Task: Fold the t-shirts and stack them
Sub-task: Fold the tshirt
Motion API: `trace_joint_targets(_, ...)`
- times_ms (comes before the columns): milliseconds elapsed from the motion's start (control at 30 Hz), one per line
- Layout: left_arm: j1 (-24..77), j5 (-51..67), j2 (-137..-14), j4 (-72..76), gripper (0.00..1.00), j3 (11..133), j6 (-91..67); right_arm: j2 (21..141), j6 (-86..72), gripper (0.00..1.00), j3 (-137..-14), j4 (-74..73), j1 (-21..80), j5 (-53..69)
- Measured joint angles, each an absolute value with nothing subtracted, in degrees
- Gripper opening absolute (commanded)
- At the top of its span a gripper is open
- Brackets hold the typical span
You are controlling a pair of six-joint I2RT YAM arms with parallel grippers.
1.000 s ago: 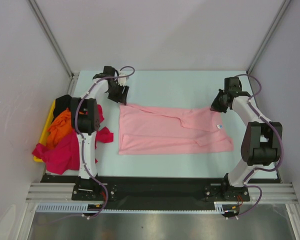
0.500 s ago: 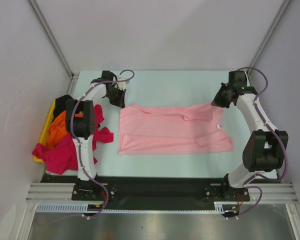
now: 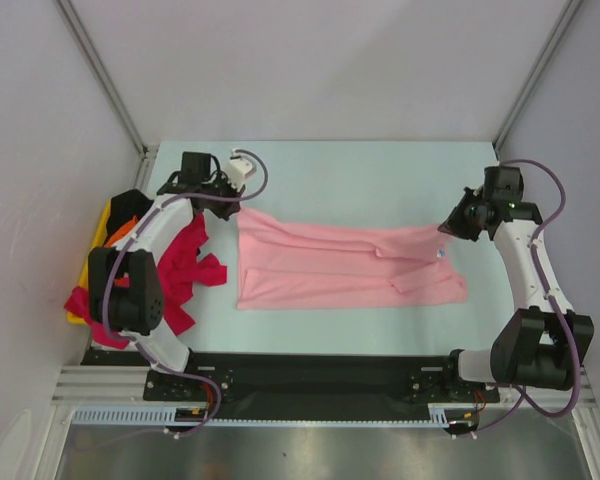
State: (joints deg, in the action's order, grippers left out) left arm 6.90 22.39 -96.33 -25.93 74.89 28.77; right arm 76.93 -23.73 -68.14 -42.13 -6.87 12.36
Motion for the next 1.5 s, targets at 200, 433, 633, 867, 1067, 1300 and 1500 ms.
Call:
trace_joint_targets(200, 10.6, 20.6, -93.0, -26.5, 0.0, 65.7, 37.5, 77.5, -23.3, 0.0, -65.3, -42.9, -7.9, 13.9)
trace_joint_targets(433, 12.3, 19.6, -85.8, -28.8, 0.0, 57.6, 45.1, 75.5, -22.2, 0.0, -61.1, -42.5, -11.7, 14.3)
trace_joint_targets(633, 12.9, 18.7, -84.5, -29.3, 0.0, 55.8, 48.7, 76.5, -21.9, 0.0, -56.9, -43.0, -15.9, 15.7)
trace_joint_targets(867, 12.6, 19.8, -84.7, -31.2, 0.0, 56.6, 50.0, 76.8, -20.9, 0.0, -56.9, -42.5, -17.9, 17.5)
trace_joint_targets(1067, 11.2, 19.7, -90.1, -28.1, 0.0, 66.7, 45.9, 82.0, -23.4, 0.0, -60.6, -37.8, -15.9, 18.5)
trace_joint_targets(1300, 11.0, 17.2, -96.2, -20.3, 0.0, 74.1, 42.0, 94.2, -25.9, 0.0, -71.5, -31.0, -12.1, 18.3)
trace_joint_targets(1500, 10.7, 16.1, -97.1, -19.3, 0.0, 74.1, 40.8, 95.7, -26.3, 0.0, -72.5, -30.5, -12.1, 17.0)
